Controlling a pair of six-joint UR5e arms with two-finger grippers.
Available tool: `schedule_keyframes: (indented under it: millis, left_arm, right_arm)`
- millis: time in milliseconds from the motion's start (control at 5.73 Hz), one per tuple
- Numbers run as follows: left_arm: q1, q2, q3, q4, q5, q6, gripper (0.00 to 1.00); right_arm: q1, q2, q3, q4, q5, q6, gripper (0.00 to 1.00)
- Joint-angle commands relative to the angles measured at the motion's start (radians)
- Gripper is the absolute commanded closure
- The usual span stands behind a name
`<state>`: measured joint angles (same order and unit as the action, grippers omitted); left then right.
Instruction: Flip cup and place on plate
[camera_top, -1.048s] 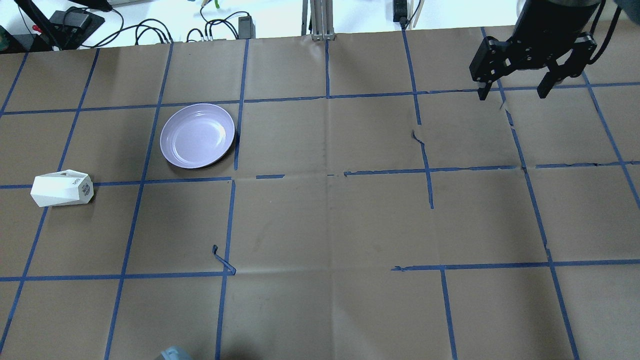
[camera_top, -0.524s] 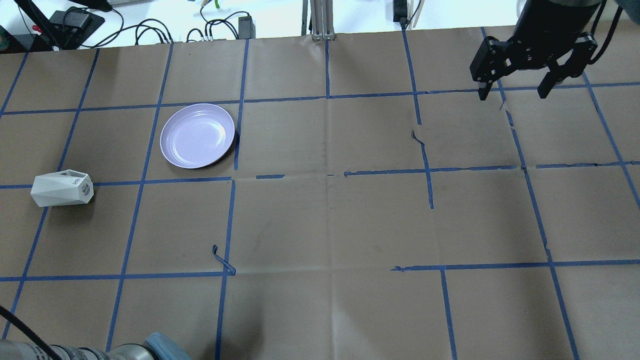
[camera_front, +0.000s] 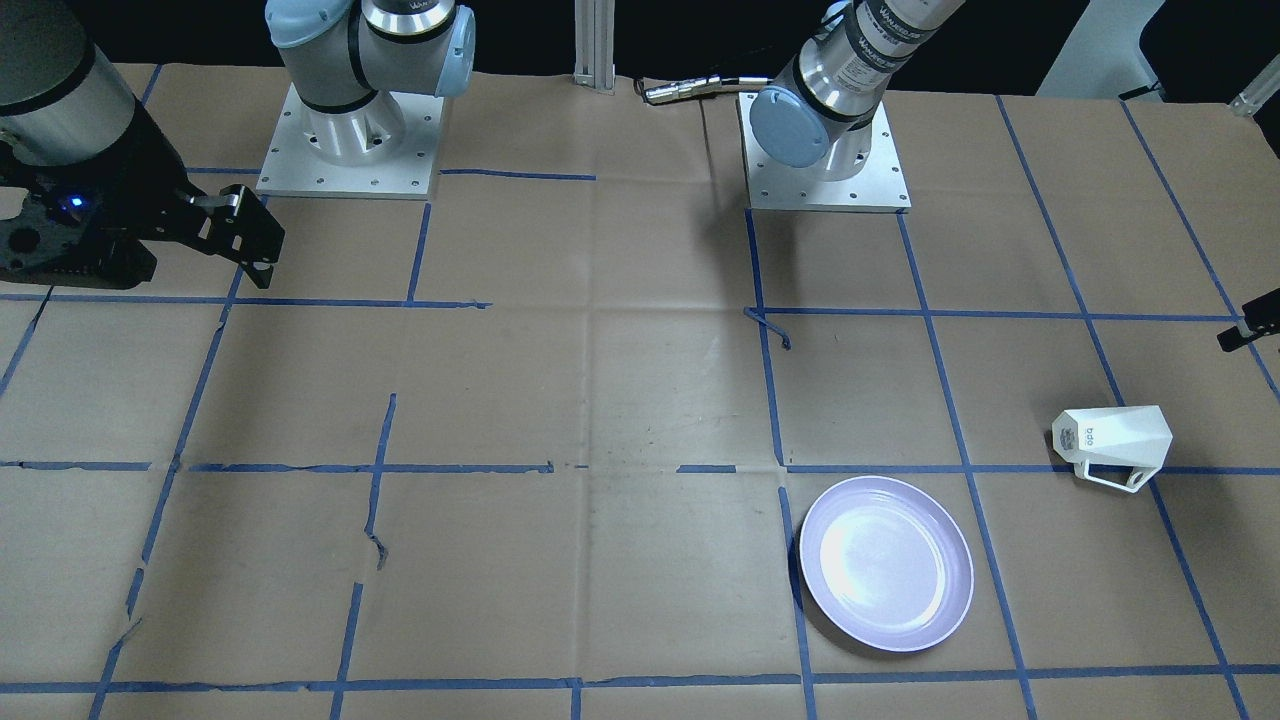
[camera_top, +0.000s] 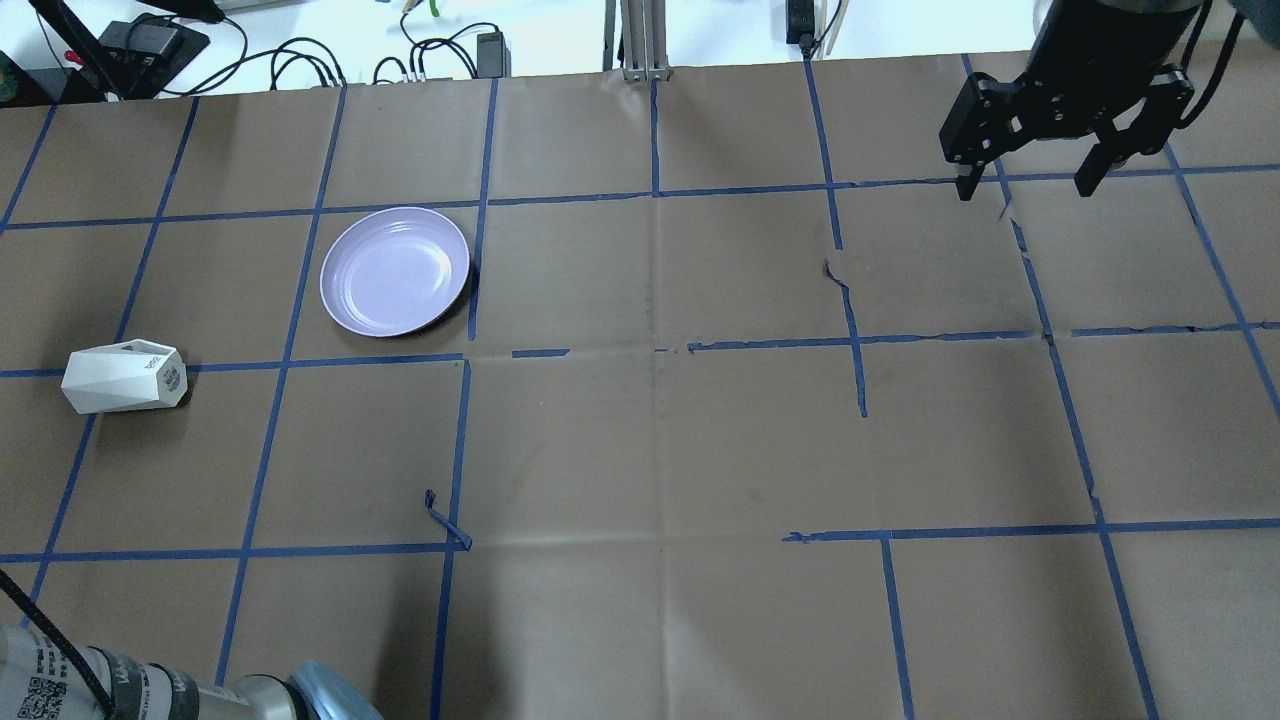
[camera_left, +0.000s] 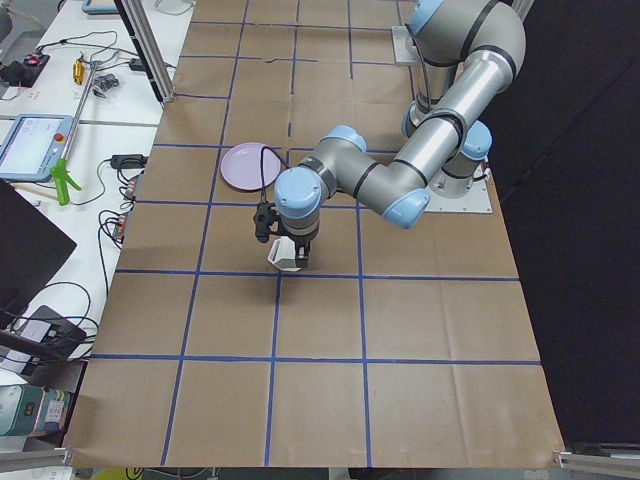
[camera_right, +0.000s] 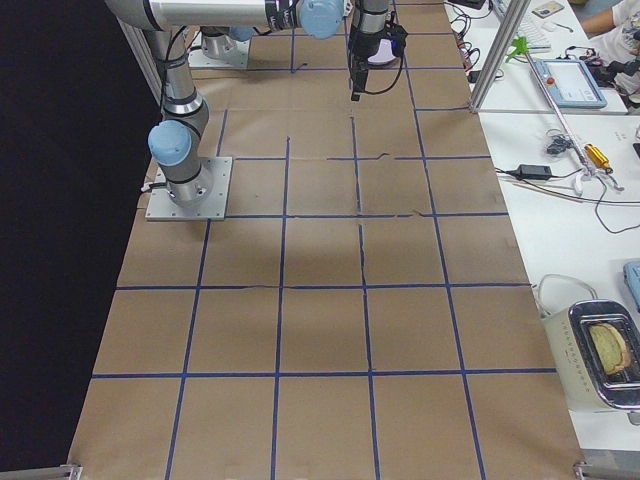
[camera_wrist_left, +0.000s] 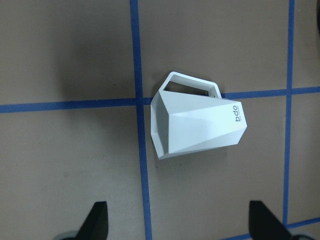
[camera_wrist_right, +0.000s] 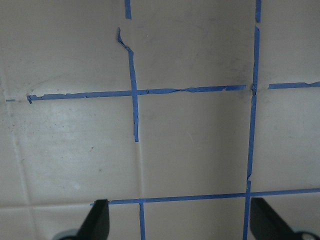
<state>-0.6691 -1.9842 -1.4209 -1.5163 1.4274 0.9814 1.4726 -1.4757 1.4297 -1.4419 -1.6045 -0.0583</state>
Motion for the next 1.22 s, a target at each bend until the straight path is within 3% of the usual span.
schedule_keyframes:
  millis: [0, 349, 873, 1048]
  left_arm:
    - [0.0, -0.109, 0.046, -0.001, -0.077, 0.081, 0.02]
    - [0.031, -0.186, 0.048, -0.014, -0.175, 0.129, 0.02]
    - [0.052, -0.235, 0.048, -0.097, -0.243, 0.178, 0.02]
    - [0.051, -0.257, 0.048, -0.131, -0.319, 0.2, 0.02]
  right_arm:
    - [0.0, 0.0, 0.0, 0.0, 0.0, 0.0, 0.0]
    - [0.0, 0.0, 0.0, 0.0, 0.0, 0.0, 0.0]
    - [0.0, 0.0, 0.0, 0.0, 0.0, 0.0, 0.0]
    - [0.0, 0.0, 0.0, 0.0, 0.0, 0.0, 0.0]
